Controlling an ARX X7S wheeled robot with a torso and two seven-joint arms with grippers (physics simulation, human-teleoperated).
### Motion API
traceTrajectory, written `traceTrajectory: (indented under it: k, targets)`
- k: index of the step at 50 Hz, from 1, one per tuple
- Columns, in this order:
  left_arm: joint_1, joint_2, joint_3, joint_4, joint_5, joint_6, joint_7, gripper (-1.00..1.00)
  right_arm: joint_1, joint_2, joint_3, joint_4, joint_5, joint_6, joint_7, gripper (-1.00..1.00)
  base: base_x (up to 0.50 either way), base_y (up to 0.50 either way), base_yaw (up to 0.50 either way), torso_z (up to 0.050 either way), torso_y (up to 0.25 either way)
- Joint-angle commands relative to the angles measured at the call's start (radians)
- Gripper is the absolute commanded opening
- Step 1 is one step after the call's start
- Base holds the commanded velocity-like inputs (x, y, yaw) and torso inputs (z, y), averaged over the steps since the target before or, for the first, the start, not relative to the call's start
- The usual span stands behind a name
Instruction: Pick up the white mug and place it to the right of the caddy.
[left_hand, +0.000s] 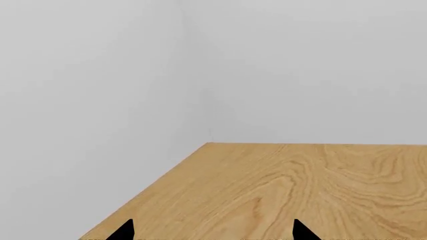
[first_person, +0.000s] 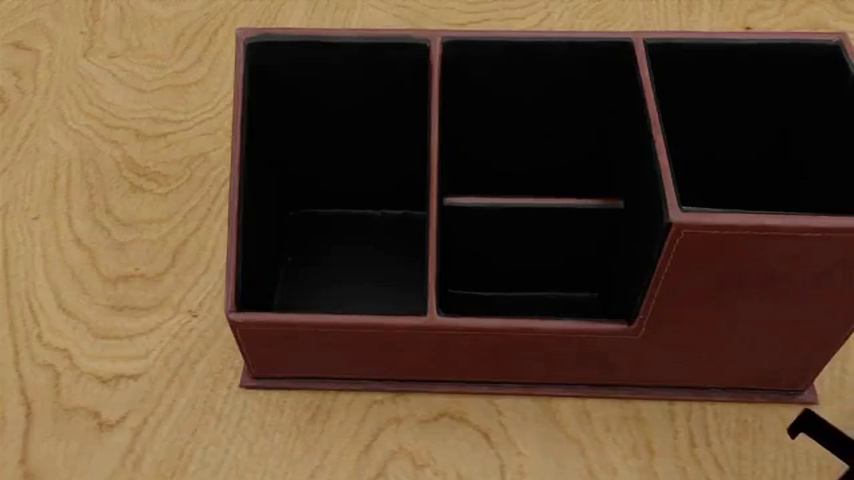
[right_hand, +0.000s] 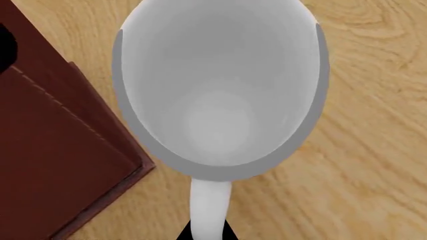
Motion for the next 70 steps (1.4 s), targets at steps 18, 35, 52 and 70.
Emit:
traceTrajectory:
  k: [18,35,52,70]
  targets:
    - [0.005,0.001,0.0,0.001,0.003,-0.003,-0.002,1.0,0.075,-0.066,0.029,0.081,-0.017,0.065,0.013,-1.0,0.0,0.0,0.0,0.0,0.001]
    - [-0.006,-0.004,0.009,0.011,0.0,-0.022,-0.011,1.0,0.078,-0.105,0.03,0.158,-0.007,0.075,-0.004,-1.0,0.0,0.0,0.0,0.001,0.001]
    - [-0.006,-0.002,0.01,0.012,-0.001,-0.024,-0.013,1.0,0.1,-0.134,0.032,0.204,-0.009,0.103,-0.001,-1.0,0.0,0.0,0.0,0.0,0.001]
    - [0.007,-0.001,-0.002,0.011,-0.002,-0.017,-0.009,1.0,0.109,-0.171,0.029,0.261,-0.009,0.127,-0.015,-1.0,0.0,0.0,0.0,0.0,0.001]
